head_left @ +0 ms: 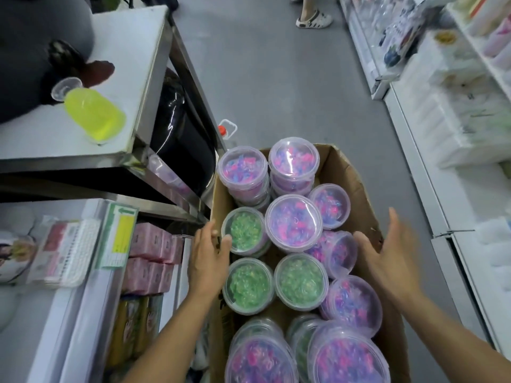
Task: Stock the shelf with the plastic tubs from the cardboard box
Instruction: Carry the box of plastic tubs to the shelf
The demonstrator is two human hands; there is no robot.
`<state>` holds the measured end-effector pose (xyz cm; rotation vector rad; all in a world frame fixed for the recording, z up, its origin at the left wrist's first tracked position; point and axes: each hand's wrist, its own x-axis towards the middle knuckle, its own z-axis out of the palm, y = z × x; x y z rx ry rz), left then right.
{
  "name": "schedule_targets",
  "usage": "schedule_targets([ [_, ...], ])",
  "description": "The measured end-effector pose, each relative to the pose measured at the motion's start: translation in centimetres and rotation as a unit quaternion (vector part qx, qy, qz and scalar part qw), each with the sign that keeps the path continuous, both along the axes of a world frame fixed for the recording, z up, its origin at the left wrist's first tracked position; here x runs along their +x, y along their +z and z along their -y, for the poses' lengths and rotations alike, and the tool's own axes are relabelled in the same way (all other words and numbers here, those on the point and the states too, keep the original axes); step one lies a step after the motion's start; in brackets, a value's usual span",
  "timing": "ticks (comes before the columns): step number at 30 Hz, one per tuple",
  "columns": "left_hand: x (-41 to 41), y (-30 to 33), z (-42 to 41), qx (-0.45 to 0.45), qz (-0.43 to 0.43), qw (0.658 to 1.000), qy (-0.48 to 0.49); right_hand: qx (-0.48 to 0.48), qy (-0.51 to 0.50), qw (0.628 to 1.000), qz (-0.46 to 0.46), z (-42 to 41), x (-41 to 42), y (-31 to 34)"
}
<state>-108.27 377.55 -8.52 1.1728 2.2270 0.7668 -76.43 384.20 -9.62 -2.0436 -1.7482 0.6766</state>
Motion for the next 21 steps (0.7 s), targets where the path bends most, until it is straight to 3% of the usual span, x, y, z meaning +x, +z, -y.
schedule_targets([
  [2, 0.9, 0.6, -2.8, 0.011, 0.09, 0.996, 0.015, 0.078, 0.101, 0.991, -0.043, -0.7, -2.6, 2.0],
  [5, 1.1, 0.8, -8.3, -0.008, 0.208, 0.972, 0.108, 0.031, 0.253, 0.966, -0.051, -1.1, -6.0, 2.0],
  [7, 1.1, 0.9, -11.1, -0.016, 0.263, 0.953, 0.149, 0.0, 0.298, 0.954, -0.039, -1.0, -7.6, 0.7],
  [15, 1.0, 0.9, -13.9, -0.034, 0.418, 0.874, 0.246, 0.067, 0.275, 0.954, -0.101, -1.2, -9.0, -1.6],
  [21, 0.9, 2.9, -10.2, -0.037, 0.435, 0.864, 0.25, 0.05, 0.263, 0.951, -0.153, -1.9, -8.1, 1.2],
])
